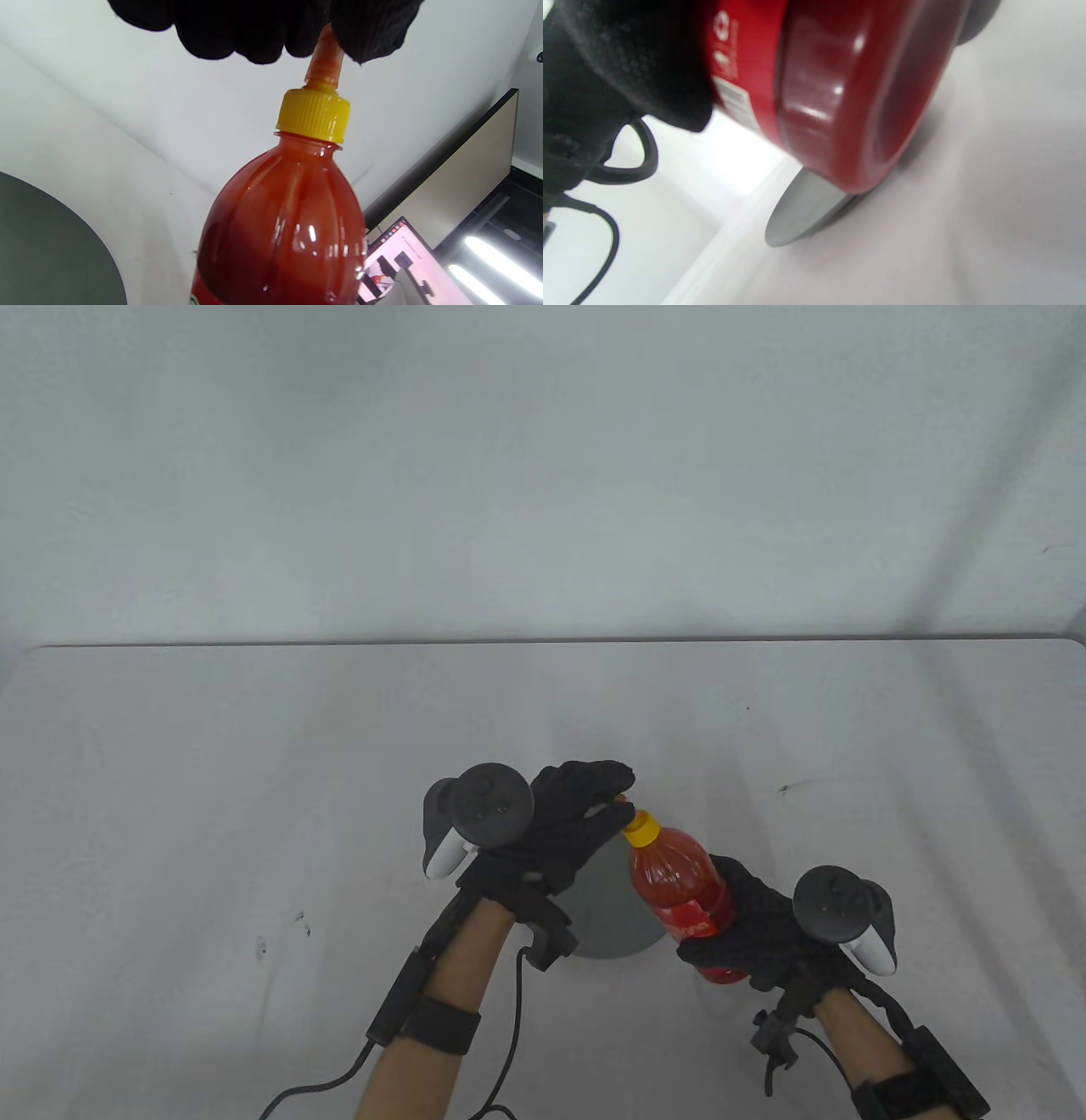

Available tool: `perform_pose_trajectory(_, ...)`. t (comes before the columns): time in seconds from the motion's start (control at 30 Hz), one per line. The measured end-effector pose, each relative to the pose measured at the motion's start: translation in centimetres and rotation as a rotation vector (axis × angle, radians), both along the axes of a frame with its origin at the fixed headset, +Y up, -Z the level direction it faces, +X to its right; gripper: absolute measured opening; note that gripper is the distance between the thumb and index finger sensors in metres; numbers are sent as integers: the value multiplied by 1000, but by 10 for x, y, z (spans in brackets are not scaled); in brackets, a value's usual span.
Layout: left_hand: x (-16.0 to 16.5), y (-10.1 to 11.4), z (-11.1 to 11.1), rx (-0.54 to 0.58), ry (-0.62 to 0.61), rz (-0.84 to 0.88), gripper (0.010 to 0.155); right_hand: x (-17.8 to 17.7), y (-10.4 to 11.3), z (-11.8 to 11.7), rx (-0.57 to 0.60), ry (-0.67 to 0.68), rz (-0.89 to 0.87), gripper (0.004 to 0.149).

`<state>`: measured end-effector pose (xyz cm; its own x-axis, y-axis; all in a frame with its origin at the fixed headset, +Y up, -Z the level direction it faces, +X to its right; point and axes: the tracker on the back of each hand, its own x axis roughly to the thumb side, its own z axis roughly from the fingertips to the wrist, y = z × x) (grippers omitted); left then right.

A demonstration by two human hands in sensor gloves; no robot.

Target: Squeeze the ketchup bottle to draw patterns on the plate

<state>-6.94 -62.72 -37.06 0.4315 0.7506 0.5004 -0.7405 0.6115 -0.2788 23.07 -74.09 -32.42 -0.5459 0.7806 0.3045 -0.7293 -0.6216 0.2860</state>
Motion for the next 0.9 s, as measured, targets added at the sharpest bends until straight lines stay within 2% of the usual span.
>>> perform_pose_trajectory(0.1,1,1,0,3,-47,-7,58,0,0,0,-2,2,5,93)
perform_pose_trajectory(0.2,3,0,0,8,-47,5,47,-1,0,1,-3,5,8,93)
perform_pose_trajectory(0.37,2,0,1,32,6,-11,50,-1,0,1,-1,2,9,94)
perform_pose_trajectory(0.47,1,0,1,27,2,-33,62,-1,0,1,-1,4,11,93)
perform_pose_trajectory(0.53,0,2,1,27,-32,-37,64,0,-1,1,-2,3,14,93)
perform_pose_trajectory(0.63,2,3,1,19,-101,-58,60,0,-1,1,-3,3,14,93)
perform_pose_trajectory(0.73,5,-1,0,-17,-125,4,51,0,0,1,-2,1,14,93)
perform_pose_trajectory(0.9,5,-2,1,44,-24,-30,49,1,-1,1,0,-2,20,93)
